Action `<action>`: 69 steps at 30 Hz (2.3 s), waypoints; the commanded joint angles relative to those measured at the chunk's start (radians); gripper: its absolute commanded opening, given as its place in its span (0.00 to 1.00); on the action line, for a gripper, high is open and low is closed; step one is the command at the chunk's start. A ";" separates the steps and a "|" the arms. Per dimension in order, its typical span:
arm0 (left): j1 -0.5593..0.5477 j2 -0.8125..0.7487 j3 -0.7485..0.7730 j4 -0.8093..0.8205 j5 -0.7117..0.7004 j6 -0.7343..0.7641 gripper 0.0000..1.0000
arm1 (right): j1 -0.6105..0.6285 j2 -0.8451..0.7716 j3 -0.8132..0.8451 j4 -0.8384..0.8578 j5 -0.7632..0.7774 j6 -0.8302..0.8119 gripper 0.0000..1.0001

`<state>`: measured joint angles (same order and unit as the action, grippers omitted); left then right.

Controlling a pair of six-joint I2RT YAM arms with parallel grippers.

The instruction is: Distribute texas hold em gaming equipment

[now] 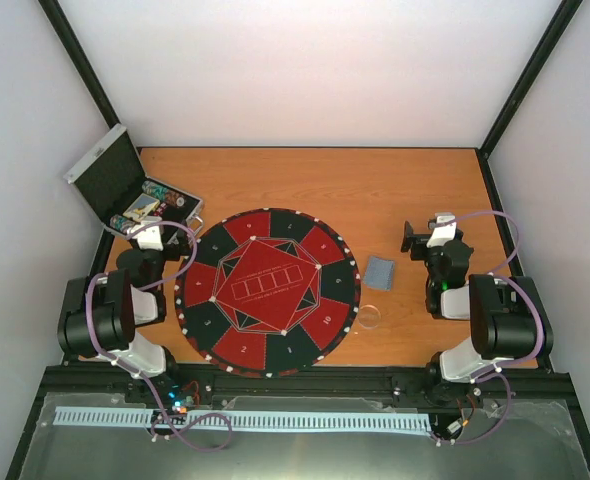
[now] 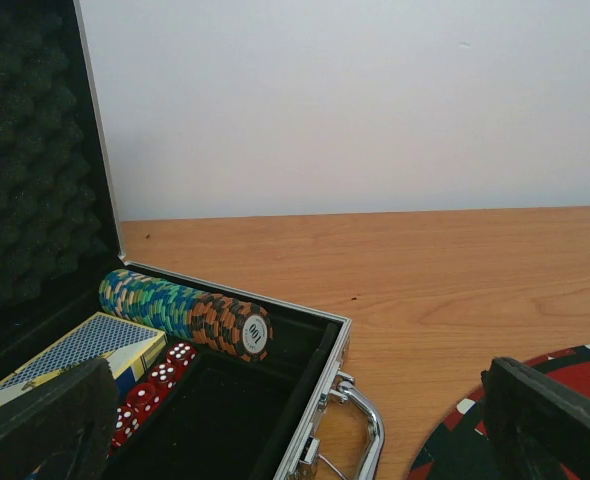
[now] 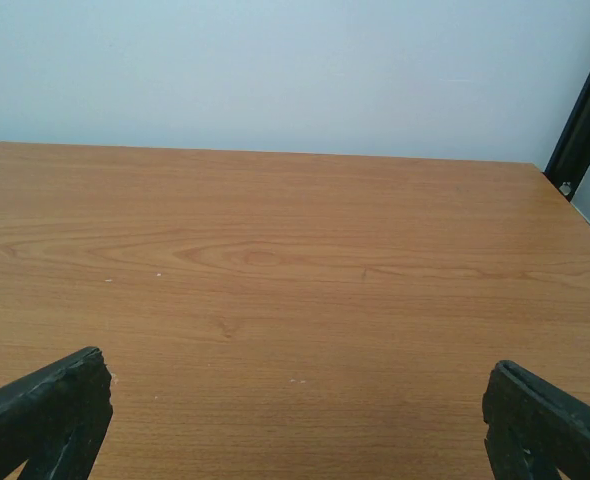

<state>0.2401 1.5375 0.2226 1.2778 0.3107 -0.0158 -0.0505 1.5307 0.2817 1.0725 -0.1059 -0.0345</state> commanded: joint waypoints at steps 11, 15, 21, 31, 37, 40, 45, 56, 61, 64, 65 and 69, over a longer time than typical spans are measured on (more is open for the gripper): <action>-0.001 -0.010 0.011 0.023 0.010 0.006 1.00 | 0.007 0.008 0.019 0.007 0.005 -0.011 1.00; -0.001 -0.012 0.012 0.017 0.011 0.005 1.00 | 0.008 -0.068 0.038 -0.090 0.039 0.004 1.00; 0.003 -0.114 0.296 -0.533 -0.030 0.014 1.00 | 0.006 -0.364 0.315 -0.686 0.178 0.139 1.00; 0.011 -0.169 0.957 -1.601 0.116 0.359 1.00 | 0.128 -0.405 0.800 -1.403 -0.189 0.296 1.00; 0.013 -0.255 1.087 -1.812 -0.027 0.345 1.00 | 0.505 -0.338 0.958 -1.911 0.197 0.315 1.00; 0.014 -0.291 1.096 -1.850 -0.057 0.353 1.00 | 0.621 -0.290 0.948 -2.128 0.323 0.412 1.00; 0.015 -0.265 1.122 -1.949 -0.091 0.332 1.00 | 0.733 -0.259 0.822 -2.235 0.264 0.550 1.00; 0.015 -0.253 1.036 -1.936 -0.093 0.306 1.00 | 0.772 -0.129 0.564 -2.029 0.195 0.590 0.99; 0.015 -0.239 1.029 -1.925 -0.095 0.300 1.00 | 0.771 -0.062 0.536 -1.936 0.146 0.570 0.94; 0.015 -0.230 1.024 -1.924 -0.105 0.298 1.00 | 0.770 -0.025 0.534 -1.924 0.170 0.561 0.89; 0.015 -0.228 1.023 -1.924 -0.106 0.297 1.00 | 0.770 -0.014 0.535 -1.920 0.168 0.557 0.87; 0.015 -0.227 1.016 -1.922 -0.110 0.296 1.00 | 0.770 0.014 0.525 -1.910 0.169 0.554 0.78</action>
<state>0.2504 1.3064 1.2404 -0.6453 0.2119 0.2977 0.7139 1.5238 0.8242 -0.8677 0.0589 0.5179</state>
